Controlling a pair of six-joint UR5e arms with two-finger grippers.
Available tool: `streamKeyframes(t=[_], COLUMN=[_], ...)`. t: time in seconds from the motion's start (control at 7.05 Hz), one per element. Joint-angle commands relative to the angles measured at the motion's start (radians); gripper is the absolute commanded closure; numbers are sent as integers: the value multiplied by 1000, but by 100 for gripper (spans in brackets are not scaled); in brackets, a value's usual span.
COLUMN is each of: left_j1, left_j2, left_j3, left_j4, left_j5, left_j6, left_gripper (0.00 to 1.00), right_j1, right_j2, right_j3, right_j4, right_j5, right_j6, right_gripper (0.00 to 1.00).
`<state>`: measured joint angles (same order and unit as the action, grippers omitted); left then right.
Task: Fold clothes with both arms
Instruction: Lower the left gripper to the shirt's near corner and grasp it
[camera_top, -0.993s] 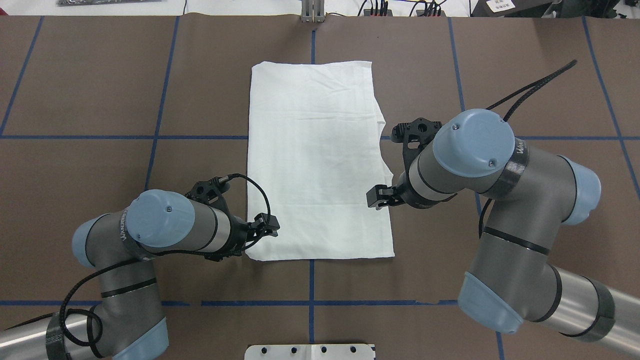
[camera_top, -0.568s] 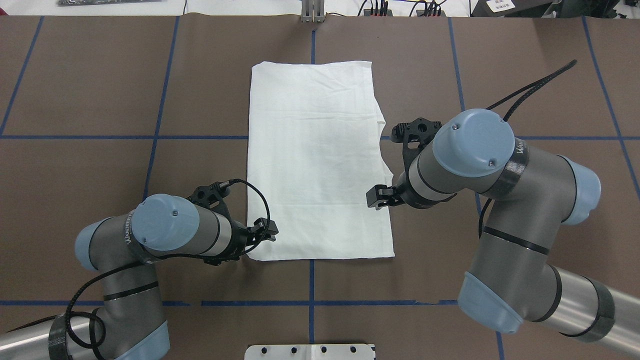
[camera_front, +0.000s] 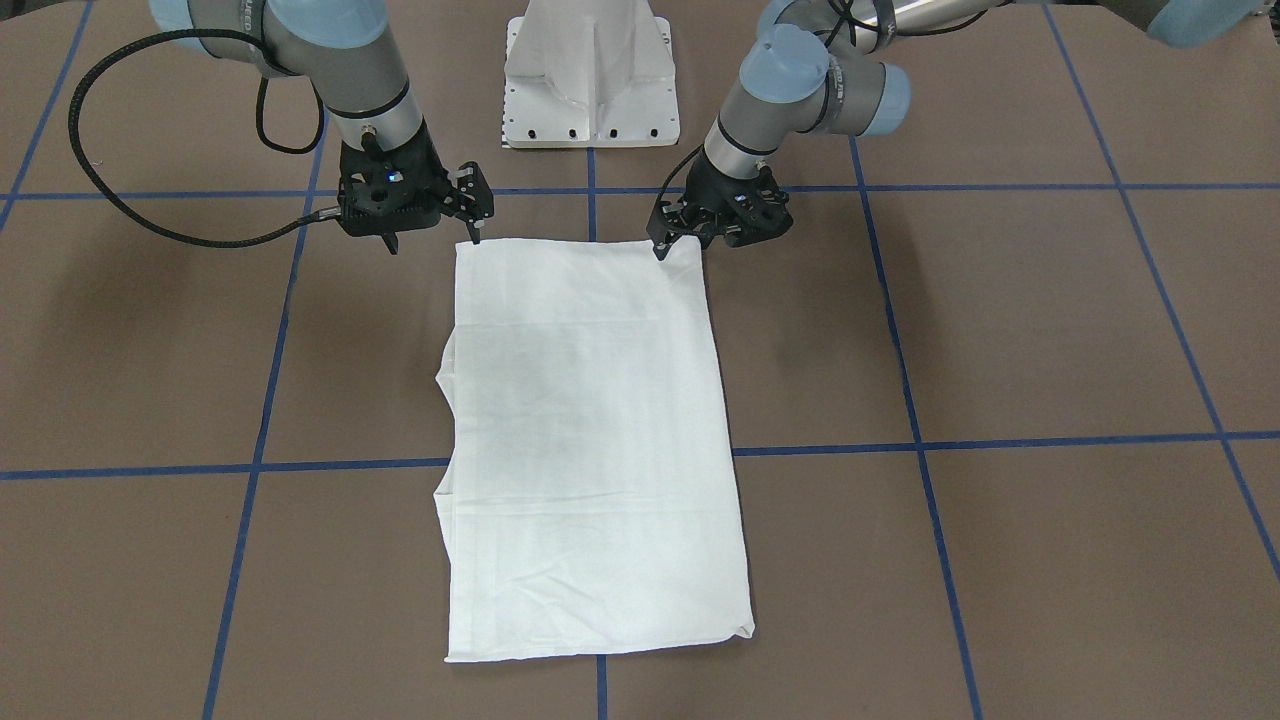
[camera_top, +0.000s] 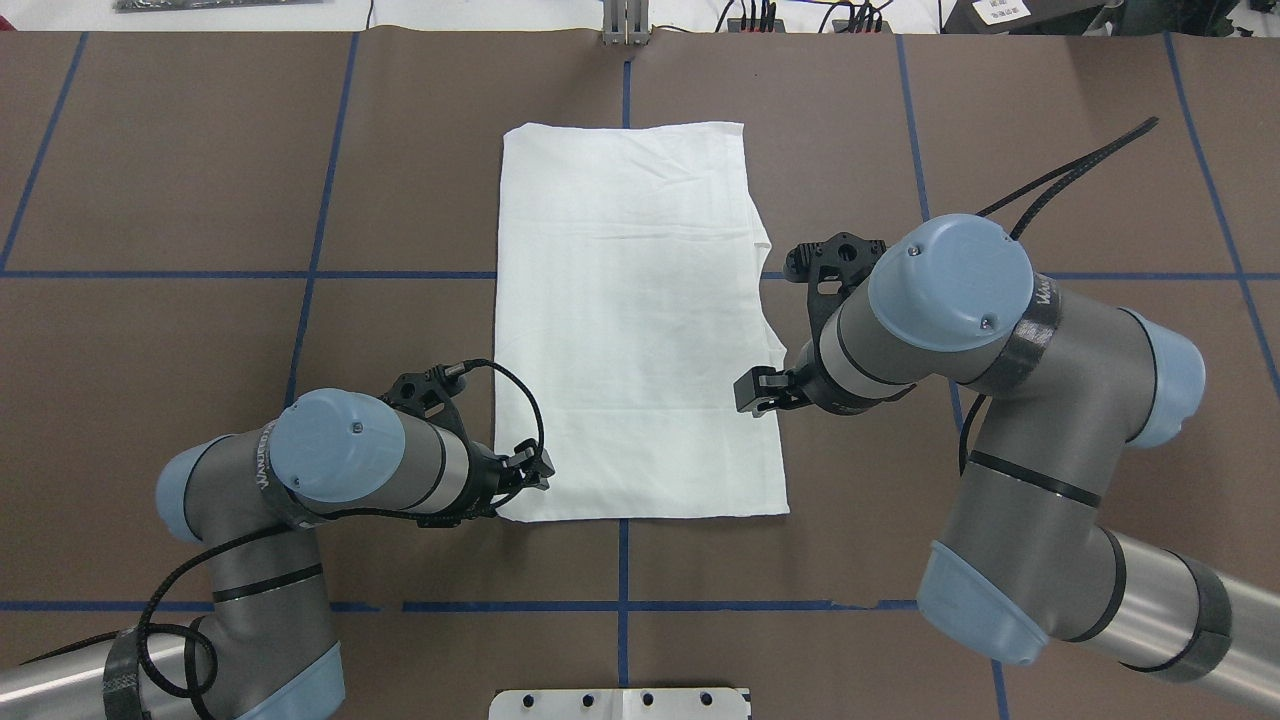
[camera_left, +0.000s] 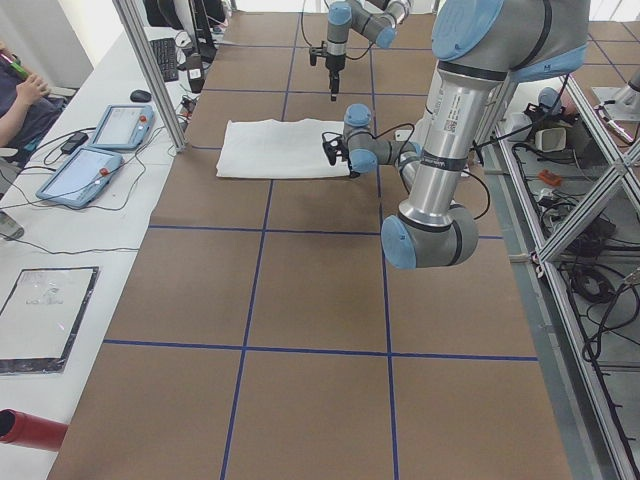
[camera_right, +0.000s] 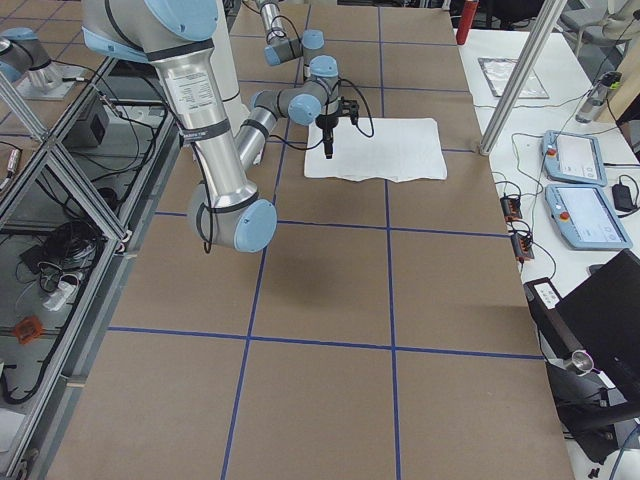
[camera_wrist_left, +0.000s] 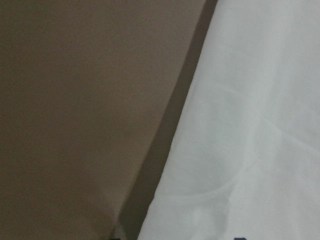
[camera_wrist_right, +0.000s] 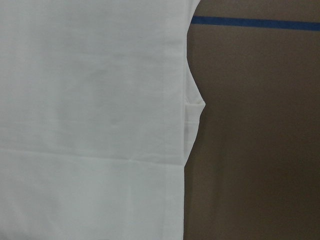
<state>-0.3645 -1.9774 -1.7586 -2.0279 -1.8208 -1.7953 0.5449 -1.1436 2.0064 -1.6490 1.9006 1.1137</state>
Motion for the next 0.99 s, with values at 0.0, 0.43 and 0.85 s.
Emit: streamKeyframes(t=[0.0, 0.43, 0.85], left_j1=[1, -2, -7], left_j2=[-3, -6, -6], left_j3=[2, 2, 7], left_j4=[0, 0, 0], left_j5=[0, 0, 0], left_j6=[4, 5, 5], left_gripper=[28, 29, 35], right_j1=[0, 0, 0], right_j2=[1, -1, -2], right_j3=[0, 0, 0], right_j4=[0, -2, -2], right_j5=[0, -2, -2], right_j6=[0, 0, 0], right_gripper=[0, 0, 0])
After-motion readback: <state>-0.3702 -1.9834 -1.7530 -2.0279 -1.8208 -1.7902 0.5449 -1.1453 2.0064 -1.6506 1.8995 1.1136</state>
